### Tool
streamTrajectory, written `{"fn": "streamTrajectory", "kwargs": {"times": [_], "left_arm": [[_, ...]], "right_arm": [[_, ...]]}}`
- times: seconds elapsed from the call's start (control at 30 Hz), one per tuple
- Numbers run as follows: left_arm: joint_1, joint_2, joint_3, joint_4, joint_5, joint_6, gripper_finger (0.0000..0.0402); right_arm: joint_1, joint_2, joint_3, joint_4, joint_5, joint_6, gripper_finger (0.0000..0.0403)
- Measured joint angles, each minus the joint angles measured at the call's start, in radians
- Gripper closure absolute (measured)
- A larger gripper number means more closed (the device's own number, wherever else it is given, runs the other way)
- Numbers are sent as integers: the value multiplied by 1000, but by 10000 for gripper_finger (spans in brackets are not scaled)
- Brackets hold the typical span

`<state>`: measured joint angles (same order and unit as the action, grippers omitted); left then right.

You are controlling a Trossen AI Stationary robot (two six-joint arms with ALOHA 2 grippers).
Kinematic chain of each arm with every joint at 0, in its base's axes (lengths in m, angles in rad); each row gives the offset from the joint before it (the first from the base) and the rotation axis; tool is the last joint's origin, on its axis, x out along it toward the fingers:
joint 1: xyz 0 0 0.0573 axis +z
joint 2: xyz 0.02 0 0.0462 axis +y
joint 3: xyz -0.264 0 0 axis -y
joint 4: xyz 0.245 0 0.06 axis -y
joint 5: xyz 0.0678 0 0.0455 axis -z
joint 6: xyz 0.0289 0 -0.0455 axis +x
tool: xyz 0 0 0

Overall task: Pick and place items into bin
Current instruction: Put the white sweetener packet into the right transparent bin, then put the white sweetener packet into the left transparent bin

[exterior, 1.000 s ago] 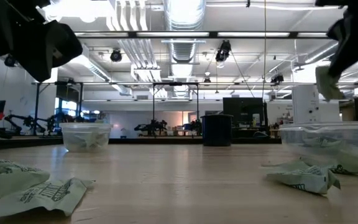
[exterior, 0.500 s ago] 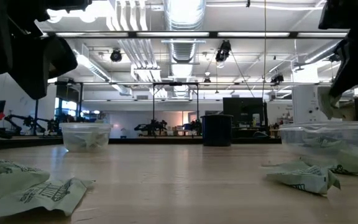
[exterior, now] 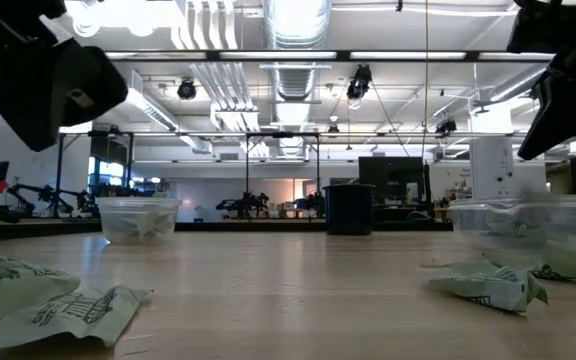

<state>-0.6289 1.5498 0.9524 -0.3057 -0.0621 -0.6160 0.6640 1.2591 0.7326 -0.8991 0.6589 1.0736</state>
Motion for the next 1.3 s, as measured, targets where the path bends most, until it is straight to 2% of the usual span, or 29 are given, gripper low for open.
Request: {"fn": "streamTrajectory", "kwargs": {"times": [0.2,0.37,0.5,0.87,1.13,1.3], "left_arm": [[-8,51,2,54,-47,121,226],[-8,107,12,58,-49,132,226],[-10,148,12,85,-48,132,226],[-28,227,46,133,-49,134,226],[-33,269,99,-6,-79,137,226],[-33,274,106,-15,-88,127,241]], "right_arm": [[0,-1,-1,-1,0,33,323],[1,-3,20,2,0,32,287],[1,-3,51,21,-1,-38,273],[1,-3,192,83,-4,-339,276],[1,-3,231,83,-5,-374,287],[1,-3,234,87,-15,-370,293]]}}
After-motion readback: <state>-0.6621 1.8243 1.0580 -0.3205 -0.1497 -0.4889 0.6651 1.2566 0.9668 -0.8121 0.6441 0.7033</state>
